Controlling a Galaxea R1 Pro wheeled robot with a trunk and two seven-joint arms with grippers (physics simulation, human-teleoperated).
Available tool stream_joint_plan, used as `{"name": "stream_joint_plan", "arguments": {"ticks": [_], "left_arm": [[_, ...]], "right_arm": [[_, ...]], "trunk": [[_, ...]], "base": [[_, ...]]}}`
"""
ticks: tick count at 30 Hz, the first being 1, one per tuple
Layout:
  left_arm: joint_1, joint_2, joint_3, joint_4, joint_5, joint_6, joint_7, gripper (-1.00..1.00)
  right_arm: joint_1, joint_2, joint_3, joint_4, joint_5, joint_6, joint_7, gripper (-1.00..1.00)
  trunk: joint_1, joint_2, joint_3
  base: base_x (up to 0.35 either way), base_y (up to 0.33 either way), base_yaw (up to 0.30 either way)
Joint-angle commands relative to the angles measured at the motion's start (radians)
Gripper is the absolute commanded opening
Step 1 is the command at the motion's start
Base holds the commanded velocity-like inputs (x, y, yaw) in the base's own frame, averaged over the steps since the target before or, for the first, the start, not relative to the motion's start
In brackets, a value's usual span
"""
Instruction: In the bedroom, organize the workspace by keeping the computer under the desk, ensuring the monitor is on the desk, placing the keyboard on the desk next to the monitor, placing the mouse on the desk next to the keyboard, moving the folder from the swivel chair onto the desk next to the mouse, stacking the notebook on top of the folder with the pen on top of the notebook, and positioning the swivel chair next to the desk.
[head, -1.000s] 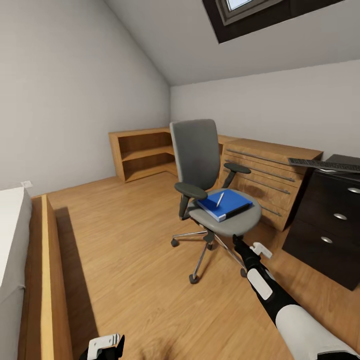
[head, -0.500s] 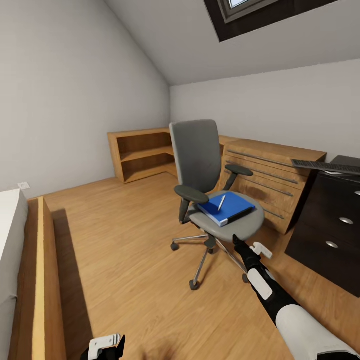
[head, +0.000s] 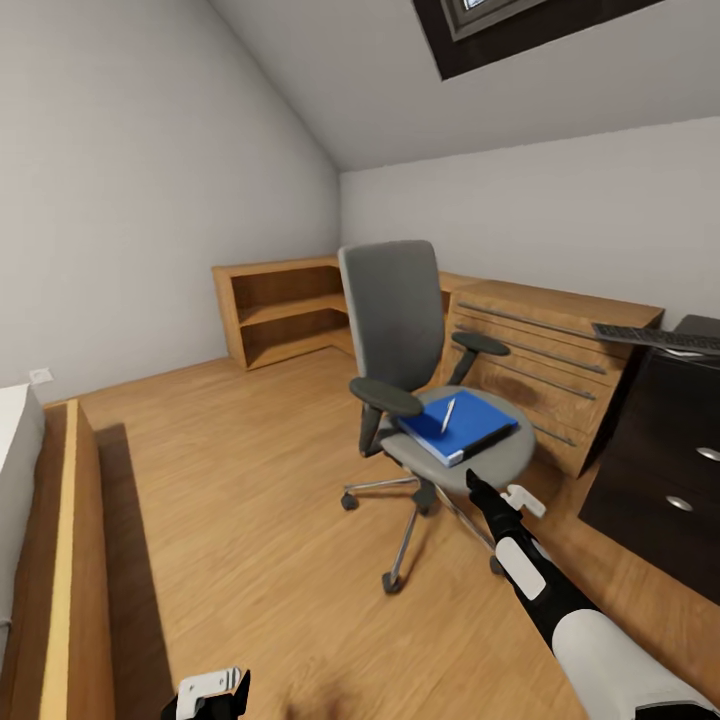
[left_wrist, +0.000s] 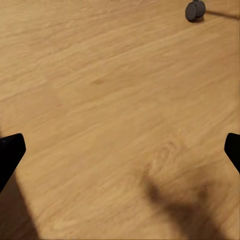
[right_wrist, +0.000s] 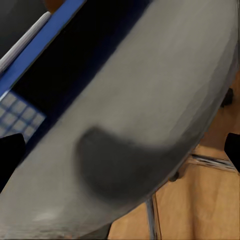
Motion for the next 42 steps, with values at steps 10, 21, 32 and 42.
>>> {"name": "stream_joint_plan", "arguments": {"ticks": [10, 21, 32, 42], "left_arm": [[0.000, 0.000, 0.000, -0.001, 0.007, -0.001, 0.002, 1.00], [0.001, 0.000, 0.000, -0.001, 0.007, -0.001, 0.002, 1.00], [0.001, 0.000, 0.000, -0.001, 0.007, -0.001, 0.002, 1.00], [0.000, 0.000, 0.000, -0.001, 0.007, -0.001, 0.002, 1.00]], "right_arm": [[-0.001, -0.001, 0.007, 0.001, -0.011, -0.007, 0.002, 1.00], [-0.001, -0.001, 0.007, 0.002, -0.011, -0.007, 0.002, 1.00], [-0.001, -0.002, 0.007, 0.002, -0.011, -0.007, 0.002, 1.00], [-0.001, -0.003, 0.007, 0.001, -0.011, -0.007, 0.002, 1.00]], "trunk": [[0.000, 0.000, -0.001], [0.000, 0.000, -0.001], [0.000, 0.000, -0.001], [0.000, 0.000, -0.001]], "base": [[0.093, 0.000, 0.000], [0.324, 0.000, 0.000], [0.323, 0.000, 0.000], [0.257, 0.000, 0.000]]}}
